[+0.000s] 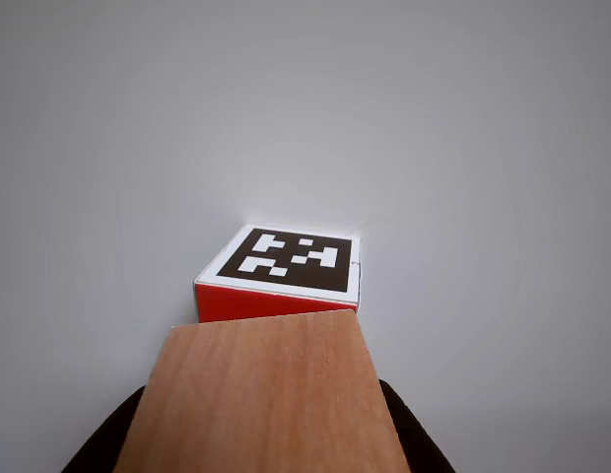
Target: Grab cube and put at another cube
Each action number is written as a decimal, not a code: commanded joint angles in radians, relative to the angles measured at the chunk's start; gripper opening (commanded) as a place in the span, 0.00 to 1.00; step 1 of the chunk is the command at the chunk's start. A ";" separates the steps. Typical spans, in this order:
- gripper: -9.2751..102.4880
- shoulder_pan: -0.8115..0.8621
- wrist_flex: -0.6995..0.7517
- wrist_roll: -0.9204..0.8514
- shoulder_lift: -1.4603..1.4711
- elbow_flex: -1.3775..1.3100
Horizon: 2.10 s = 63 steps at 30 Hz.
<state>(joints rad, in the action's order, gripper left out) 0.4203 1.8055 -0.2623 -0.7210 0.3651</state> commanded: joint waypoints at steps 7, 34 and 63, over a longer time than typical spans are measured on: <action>0.32 -0.006 0.002 0.000 -0.011 -0.046; 0.48 -0.040 0.002 0.057 -0.350 0.264; 0.30 -0.425 -0.937 0.314 -1.621 2.138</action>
<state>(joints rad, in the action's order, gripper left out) 0.0107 0.9050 0.0583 -2.2365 2.4436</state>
